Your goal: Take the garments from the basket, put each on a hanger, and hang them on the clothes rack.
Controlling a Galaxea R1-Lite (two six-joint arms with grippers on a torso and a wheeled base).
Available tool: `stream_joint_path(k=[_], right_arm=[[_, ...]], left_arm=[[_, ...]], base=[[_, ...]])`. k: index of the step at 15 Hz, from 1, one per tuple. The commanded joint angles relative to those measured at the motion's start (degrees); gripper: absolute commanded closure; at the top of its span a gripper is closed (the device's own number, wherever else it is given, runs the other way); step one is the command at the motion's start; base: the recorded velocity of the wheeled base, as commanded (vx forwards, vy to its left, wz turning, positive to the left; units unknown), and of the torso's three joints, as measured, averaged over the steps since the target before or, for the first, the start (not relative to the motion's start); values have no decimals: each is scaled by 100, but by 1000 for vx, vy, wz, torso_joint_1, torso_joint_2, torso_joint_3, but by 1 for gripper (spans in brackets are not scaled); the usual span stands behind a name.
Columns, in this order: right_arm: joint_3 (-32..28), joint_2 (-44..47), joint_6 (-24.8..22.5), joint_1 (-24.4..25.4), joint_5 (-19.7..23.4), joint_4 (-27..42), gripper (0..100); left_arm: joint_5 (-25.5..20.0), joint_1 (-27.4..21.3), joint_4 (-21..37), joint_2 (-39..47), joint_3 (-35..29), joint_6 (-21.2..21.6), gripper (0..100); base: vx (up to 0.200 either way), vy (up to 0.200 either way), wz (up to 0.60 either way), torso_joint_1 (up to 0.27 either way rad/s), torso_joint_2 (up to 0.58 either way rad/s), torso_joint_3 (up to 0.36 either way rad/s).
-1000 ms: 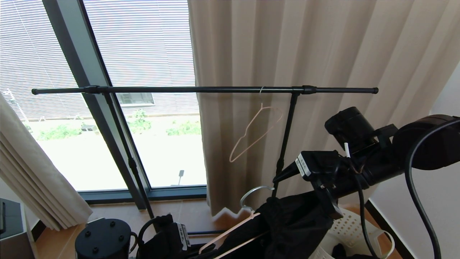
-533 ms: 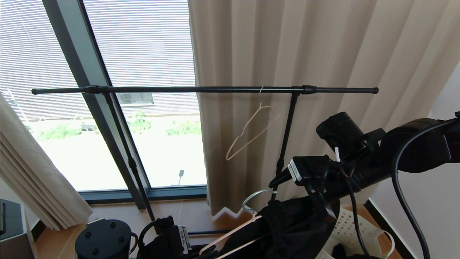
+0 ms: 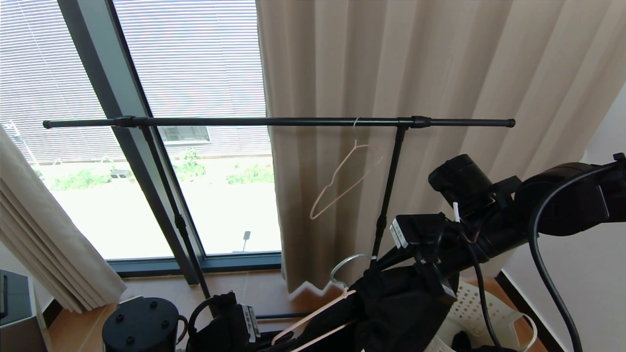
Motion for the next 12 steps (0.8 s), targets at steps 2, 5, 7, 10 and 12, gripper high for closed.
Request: stream_joint_path(k=[2,5,7,10,12], right_arm=[[0,-8,-3,2,2,5,100],[9,-25,-3,2,11,5,100],[9,-25,-3,2,11,-4,100],[9,-43,-3,2,11,-4,100],[9,-104,-3,-15,11,-30,100]], left_arm=[[-4,1,-2,15,-1,-7,100],[-12,10,-2,41,-27,-25,100],[-4,10,-2,68,-45,-69,100],[-4,45,-2,68,-54,-69,0],[-4,45,-11,59,-106,-183,0]], base=[[0,0,0,0,0,0],[0,0,0,0,0,0],[0,0,0,0,0,0],[0,0,0,0,0,0],[0,0,0,0,0,0]])
